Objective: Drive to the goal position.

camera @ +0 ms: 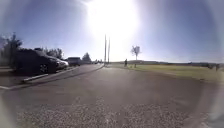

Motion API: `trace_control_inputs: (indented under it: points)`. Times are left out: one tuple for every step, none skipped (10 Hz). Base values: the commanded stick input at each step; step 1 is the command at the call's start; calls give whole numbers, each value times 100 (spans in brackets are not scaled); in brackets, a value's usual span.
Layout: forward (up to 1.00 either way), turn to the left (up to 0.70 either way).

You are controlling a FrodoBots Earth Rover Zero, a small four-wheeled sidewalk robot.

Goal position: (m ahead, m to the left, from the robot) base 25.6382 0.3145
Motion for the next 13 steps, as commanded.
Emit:
trace_control_inputs:
  points:
    - [100, 0]
    - [100, 0]
    - [100, 0]
    - [100, 0]
    - [100, 0]
    - [100, 0]
    - [100, 0]
    - [100, 0]
    - [100, 0]
    - [100, 0]
    - [100, 0]
    - [100, 0]
    - [100, 0]
